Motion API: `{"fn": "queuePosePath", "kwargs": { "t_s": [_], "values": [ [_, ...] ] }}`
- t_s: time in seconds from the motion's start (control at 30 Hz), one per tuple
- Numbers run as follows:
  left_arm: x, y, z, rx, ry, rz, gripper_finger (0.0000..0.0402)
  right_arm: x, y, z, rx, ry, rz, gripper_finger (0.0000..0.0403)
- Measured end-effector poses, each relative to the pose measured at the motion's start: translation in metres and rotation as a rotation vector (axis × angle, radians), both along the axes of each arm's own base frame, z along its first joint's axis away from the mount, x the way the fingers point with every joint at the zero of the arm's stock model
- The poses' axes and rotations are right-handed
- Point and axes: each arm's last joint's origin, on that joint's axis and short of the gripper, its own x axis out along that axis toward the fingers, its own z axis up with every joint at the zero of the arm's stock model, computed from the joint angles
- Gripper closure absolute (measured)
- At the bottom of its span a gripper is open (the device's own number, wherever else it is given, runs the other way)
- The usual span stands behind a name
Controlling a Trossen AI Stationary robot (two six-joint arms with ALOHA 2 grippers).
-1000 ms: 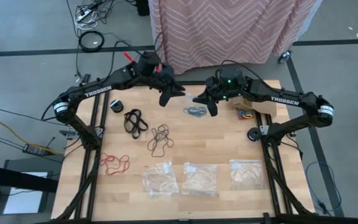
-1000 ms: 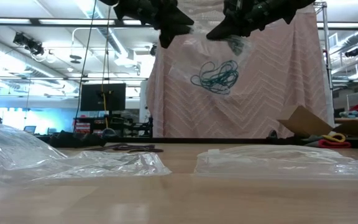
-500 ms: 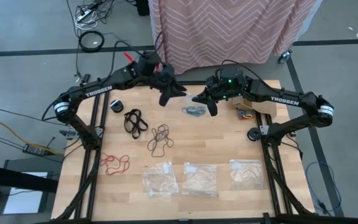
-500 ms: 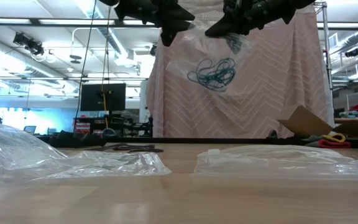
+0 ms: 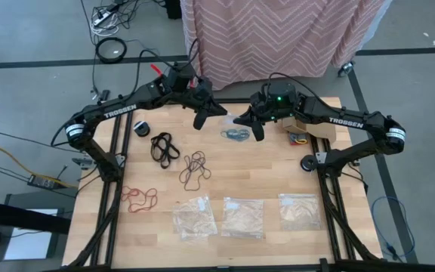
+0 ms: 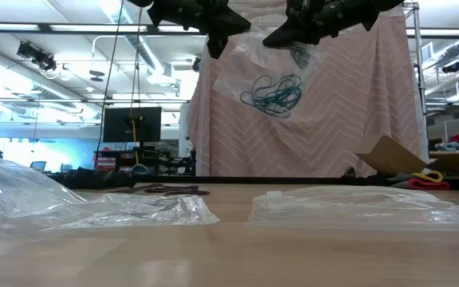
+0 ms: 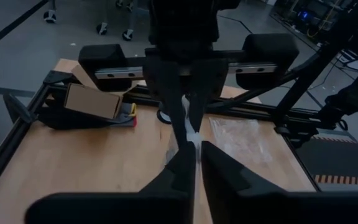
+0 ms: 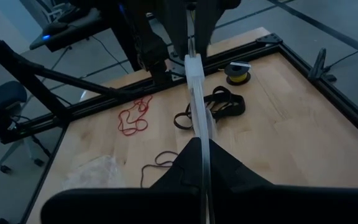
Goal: Sort rubber bands
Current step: Close the top transparent zip bag
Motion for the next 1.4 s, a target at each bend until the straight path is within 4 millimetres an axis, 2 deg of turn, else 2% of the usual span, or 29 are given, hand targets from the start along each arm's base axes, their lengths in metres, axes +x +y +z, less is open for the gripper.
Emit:
{"fn": "queuePosePath", "kwargs": {
  "t_s": [0.23, 0.73, 0.83, 0.97, 1.27, 1.4],
  "values": [
    [0.0000, -0.0001, 0.0000, 0.003, -0.001, -0.004, 0.0385, 0.0001, -0.0001, 0.0003, -0.002, -0.003, 0.000, 0.0403],
    [0.0006, 0.0002, -0.0037, 0.006, 0.027, 0.013, 0.0351, 0.0013, -0.0005, 0.0035, -0.013, -0.037, 0.000, 0.0403],
    [0.0007, 0.0011, -0.0037, 0.019, 0.030, 0.041, 0.0360, 0.0013, -0.0005, 0.0035, -0.012, -0.037, 0.001, 0.0403],
    [0.0008, 0.0017, -0.0041, 0.025, 0.035, 0.057, 0.0394, 0.0013, -0.0005, 0.0034, -0.012, -0.036, 0.001, 0.0403],
    [0.0004, 0.0014, -0.0051, 0.017, 0.046, 0.057, 0.0399, 0.0017, -0.0006, 0.0048, -0.053, -0.052, 0.018, 0.0399],
    [0.0005, 0.0014, -0.0052, 0.015, 0.046, 0.054, 0.0400, 0.0019, -0.0004, 0.0052, -0.054, -0.056, 0.021, 0.0371]
  ]
}}
